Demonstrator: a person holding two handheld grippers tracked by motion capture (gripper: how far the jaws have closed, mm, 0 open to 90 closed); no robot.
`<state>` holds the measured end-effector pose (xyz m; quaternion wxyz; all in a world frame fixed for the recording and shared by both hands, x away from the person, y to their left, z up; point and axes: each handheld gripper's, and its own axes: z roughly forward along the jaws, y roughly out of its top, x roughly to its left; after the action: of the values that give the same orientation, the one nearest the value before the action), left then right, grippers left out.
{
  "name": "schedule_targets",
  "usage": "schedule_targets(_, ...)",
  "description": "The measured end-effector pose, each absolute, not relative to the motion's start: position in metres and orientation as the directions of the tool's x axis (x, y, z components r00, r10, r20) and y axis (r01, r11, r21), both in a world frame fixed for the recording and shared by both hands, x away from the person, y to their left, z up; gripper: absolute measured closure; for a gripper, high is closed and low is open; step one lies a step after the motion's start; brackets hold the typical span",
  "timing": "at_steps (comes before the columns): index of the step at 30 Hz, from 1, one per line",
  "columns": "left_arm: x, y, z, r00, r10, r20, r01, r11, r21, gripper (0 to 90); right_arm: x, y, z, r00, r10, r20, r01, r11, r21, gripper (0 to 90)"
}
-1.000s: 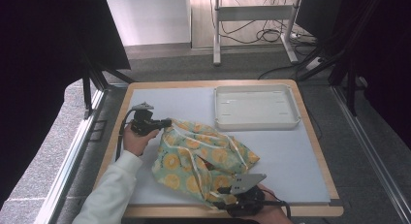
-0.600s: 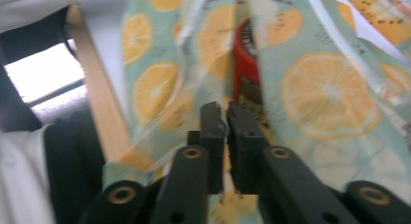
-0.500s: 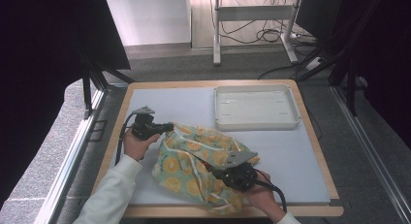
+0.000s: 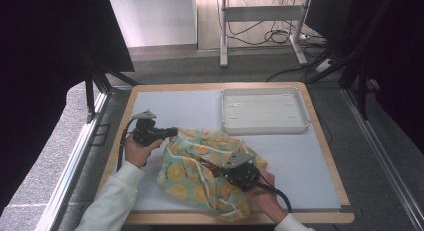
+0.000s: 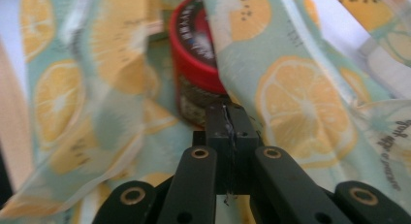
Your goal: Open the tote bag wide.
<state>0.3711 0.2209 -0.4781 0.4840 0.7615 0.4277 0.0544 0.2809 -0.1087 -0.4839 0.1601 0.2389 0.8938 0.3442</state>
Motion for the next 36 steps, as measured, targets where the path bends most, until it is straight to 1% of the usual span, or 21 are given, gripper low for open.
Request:
schedule_targets(9,0.366,0.227,-0.47,0.634,0.695,-0.34,0.581,-0.138,0.802,89.4,0.302,-0.111,-0.476,-0.807,0.575,-0.136,0.324,0.623,0.712,89.1)
schedule_targets(16,0.364,0.225,-0.472,0.638,0.698,-0.324,0.577,-0.155,0.802,87.1,0.335,-0.108,-0.481,-0.784,0.613,-0.096,0.375,0.591,0.714,89.0)
schedule_targets(17,0.364,0.224,-0.473,0.638,0.7,-0.322,0.578,-0.158,0.801,87.1,0.335,-0.108,-0.481,-0.784,0.613,-0.096,0.375,0.591,0.714,89.0)
schedule_targets(18,0.364,0.223,-0.473,0.637,0.701,-0.321,0.579,-0.159,0.8,86.0,0.343,-0.106,-0.486,-0.782,0.619,-0.069,0.397,0.582,0.709,89.0)
schedule_targets(21,0.364,0.223,-0.475,0.633,0.705,-0.319,0.582,-0.163,0.797,84.2,0.348,-0.105,-0.49,-0.779,0.624,-0.061,0.41,0.581,0.703,89.0)
schedule_targets(23,0.364,0.222,-0.476,0.633,0.704,-0.322,0.592,-0.172,0.788,75.6,0.353,-0.105,-0.493,-0.778,0.627,-0.045,0.424,0.576,0.699,89.0)
schedule_targets(25,0.363,0.222,-0.475,0.629,0.711,-0.314,0.592,-0.177,0.786,63.2,0.354,-0.105,-0.494,-0.778,0.627,-0.036,0.428,0.572,0.699,89.0)
schedule_targets(26,0.361,0.223,-0.473,0.627,0.715,-0.308,0.591,-0.179,0.787,63.2,0.354,-0.105,-0.494,-0.778,0.627,-0.036,0.428,0.572,0.699,89.0)
schedule_targets(27,0.36,0.224,-0.472,0.628,0.717,-0.302,0.588,-0.183,0.788,50.7,0.355,-0.105,-0.494,-0.779,0.626,-0.031,0.431,0.57,0.7,89.1)
schedule_targets(29,0.356,0.228,-0.467,0.636,0.711,-0.299,0.586,-0.193,0.787,41.9,0.356,-0.105,-0.494,-0.779,0.626,-0.027,0.432,0.568,0.701,89.1)
schedule_targets(30,0.354,0.23,-0.465,0.641,0.708,-0.298,0.587,-0.201,0.784,40.7,0.356,-0.105,-0.495,-0.78,0.625,-0.024,0.433,0.567,0.701,89.1)
schedule_targets(32,0.348,0.231,-0.461,0.648,0.707,-0.282,0.577,-0.215,0.788,41.5,0.356,-0.105,-0.495,-0.781,0.624,-0.022,0.434,0.567,0.7,89.1)
schedule_targets(33,0.345,0.23,-0.459,0.658,0.703,-0.271,0.569,-0.228,0.79,44.0,0.356,-0.105,-0.495,-0.782,0.623,-0.022,0.433,0.568,0.7,89.0)
schedule_targets(34,0.341,0.228,-0.457,0.67,0.695,-0.261,0.559,-0.241,0.793,55.3,0.356,-0.105,-0.495,-0.784,0.62,-0.02,0.432,0.569,0.7,89.1)
schedule_targets(36,0.336,0.222,-0.451,0.701,0.67,-0.244,0.538,-0.273,0.797,68.7,0.357,-0.105,-0.495,-0.786,0.617,-0.02,0.429,0.569,0.701,89.1)
